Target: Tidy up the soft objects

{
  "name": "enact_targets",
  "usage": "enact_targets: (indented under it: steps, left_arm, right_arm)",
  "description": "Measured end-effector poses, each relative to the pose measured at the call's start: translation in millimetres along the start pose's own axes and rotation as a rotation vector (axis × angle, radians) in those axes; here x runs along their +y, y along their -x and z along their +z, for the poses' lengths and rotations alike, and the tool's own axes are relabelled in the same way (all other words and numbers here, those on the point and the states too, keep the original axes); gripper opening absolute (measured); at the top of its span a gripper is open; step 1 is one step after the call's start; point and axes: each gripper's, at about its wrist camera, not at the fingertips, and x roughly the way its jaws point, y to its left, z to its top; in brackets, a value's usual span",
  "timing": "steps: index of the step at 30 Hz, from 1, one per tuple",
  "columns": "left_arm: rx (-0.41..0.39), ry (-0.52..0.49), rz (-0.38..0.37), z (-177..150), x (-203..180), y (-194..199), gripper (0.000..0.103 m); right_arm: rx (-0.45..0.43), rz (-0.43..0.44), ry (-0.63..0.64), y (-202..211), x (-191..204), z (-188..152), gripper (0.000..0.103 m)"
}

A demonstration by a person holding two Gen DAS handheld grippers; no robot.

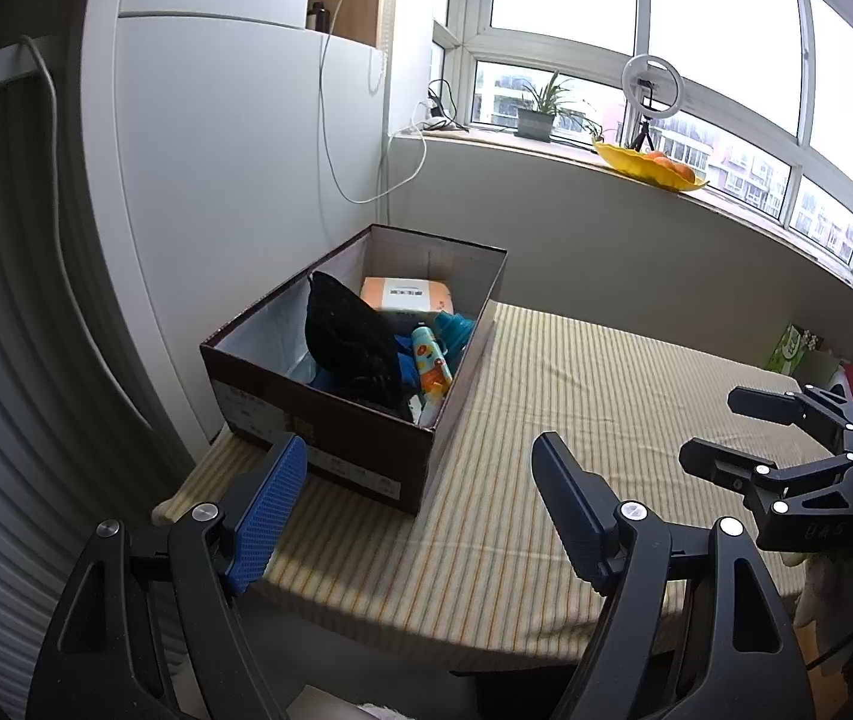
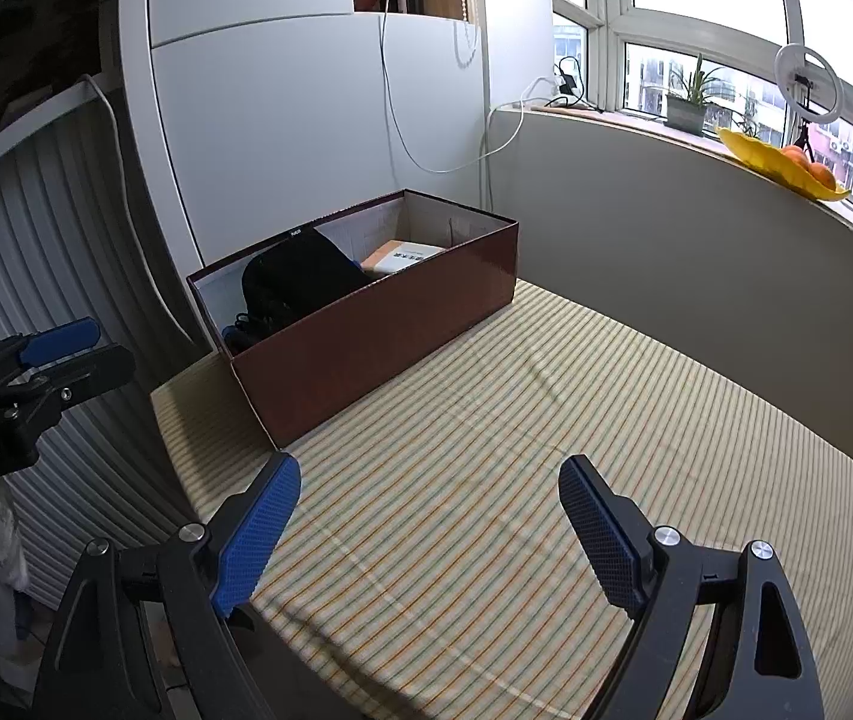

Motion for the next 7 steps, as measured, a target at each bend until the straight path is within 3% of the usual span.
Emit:
enact_targets:
  steps: [7]
  left_arm:
    - [-0.02, -0.005, 0.017, 0.6, -3.3, 5.4, 0.078]
  right_arm:
    - [-0.001, 0.0, -0.007, 0.0, -2.7, 0.1, 0.085]
